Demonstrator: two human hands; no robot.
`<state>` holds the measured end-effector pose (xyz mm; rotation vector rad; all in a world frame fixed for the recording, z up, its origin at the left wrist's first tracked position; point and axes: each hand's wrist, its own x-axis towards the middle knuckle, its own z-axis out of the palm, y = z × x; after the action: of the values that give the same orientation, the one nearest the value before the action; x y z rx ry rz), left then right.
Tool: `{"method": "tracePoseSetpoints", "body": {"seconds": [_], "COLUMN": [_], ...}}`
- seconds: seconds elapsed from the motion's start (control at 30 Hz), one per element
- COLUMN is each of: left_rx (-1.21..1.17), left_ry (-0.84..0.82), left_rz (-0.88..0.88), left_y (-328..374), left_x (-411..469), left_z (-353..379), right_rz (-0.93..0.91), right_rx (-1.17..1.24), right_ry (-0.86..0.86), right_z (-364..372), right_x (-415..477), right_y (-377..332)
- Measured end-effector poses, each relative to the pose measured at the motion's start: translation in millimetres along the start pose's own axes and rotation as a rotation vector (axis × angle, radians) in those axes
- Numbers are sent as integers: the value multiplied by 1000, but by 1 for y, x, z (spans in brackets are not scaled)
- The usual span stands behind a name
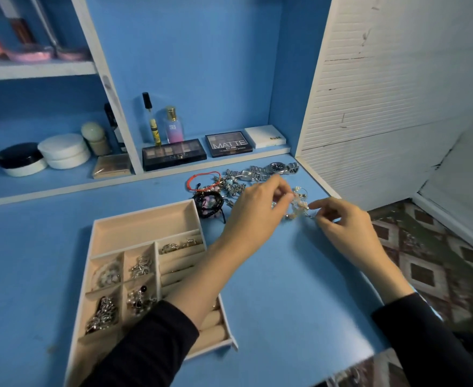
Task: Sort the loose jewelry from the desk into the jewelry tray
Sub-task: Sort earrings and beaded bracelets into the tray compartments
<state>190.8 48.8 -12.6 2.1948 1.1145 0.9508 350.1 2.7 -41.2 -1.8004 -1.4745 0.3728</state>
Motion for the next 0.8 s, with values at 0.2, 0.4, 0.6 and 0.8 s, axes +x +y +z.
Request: {"method": "tracePoseSetpoints", "body": {"seconds": [0.2, 0.4, 0.6, 0.8], "left_rx": [-162, -251, -266, -257], "left_ry": [49, 27, 21, 14], "left_rz": [-66, -140, -174, -201], "left_y": [7, 7, 1, 1], "left_x": [-2, -11, -17, -19], "left_z": [-12, -21, -26, -31], "right_rz": [-65, -91, -99, -115], "right_rx": [-44, -291, -423, -583], "right_ry": [-45, 128, 97, 35], "right_z": [6, 18, 16, 17], "right_x": [-4, 6, 10, 9], "right_y": [-6, 6, 6, 1]}}
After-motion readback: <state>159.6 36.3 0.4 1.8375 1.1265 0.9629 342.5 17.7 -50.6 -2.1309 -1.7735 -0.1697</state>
